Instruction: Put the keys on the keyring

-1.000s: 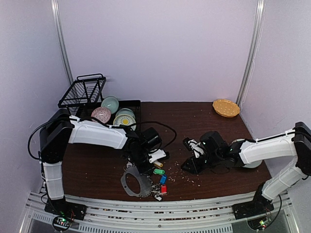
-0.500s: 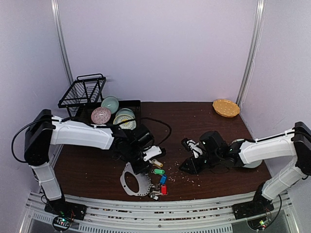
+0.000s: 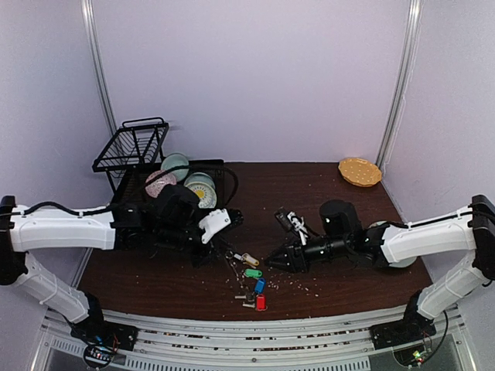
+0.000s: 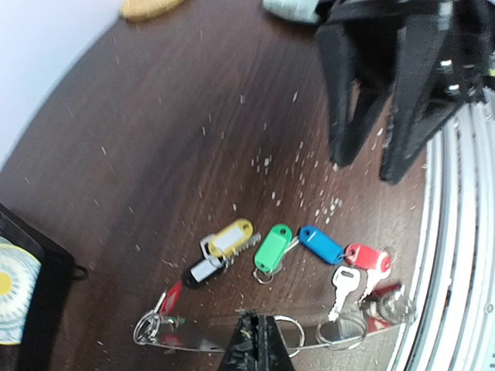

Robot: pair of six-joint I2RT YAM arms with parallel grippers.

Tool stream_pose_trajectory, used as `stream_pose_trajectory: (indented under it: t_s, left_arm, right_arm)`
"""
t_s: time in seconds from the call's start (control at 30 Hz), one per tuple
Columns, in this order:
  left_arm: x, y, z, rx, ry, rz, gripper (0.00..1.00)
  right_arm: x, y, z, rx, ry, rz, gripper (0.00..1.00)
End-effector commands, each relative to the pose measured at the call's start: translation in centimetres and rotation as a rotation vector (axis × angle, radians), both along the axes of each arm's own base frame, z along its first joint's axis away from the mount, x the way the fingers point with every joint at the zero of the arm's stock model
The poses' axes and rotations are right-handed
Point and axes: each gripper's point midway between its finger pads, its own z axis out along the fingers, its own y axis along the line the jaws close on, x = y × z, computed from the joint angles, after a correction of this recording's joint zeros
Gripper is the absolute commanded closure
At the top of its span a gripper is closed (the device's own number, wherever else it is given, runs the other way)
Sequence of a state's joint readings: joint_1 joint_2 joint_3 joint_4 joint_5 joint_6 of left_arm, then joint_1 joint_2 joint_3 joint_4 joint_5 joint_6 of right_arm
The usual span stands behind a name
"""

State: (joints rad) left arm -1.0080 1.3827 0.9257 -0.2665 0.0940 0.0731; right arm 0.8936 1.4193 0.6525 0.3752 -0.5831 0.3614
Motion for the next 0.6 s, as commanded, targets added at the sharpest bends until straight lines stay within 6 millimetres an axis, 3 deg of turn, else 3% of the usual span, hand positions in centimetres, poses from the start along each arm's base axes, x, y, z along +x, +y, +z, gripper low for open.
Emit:
stream_pose_trajectory:
  t_s: [0.0, 0.2, 0.3, 0.57]
  left_arm:
    - [-0.9, -0.9, 7.5, -0.247, -0.229, -0.126, 1.00]
    - [-1.5, -0.3, 12.2, -0.323, -0.417, -0.180, 1.00]
    - [-1.4, -0.3, 13.3, -0.319, -0.454, -0.185, 1.00]
    - [-1.3, -1.0, 13.8, -0.359, -0.425, -0.173, 1.00]
  right_arm:
    - [-0.7, 2.5, 7.6, 0.245, -0.173, 0.117, 0.68]
    - [-1.0, 4.3, 11.6, 0.395, -0.226, 0.182, 0.68]
    - [-1.0, 4.6, 13.7, 0.457, -0.253, 0.188, 0.67]
    - [1.5, 5.5, 12.7, 0.398, -0.263, 0.071, 0.67]
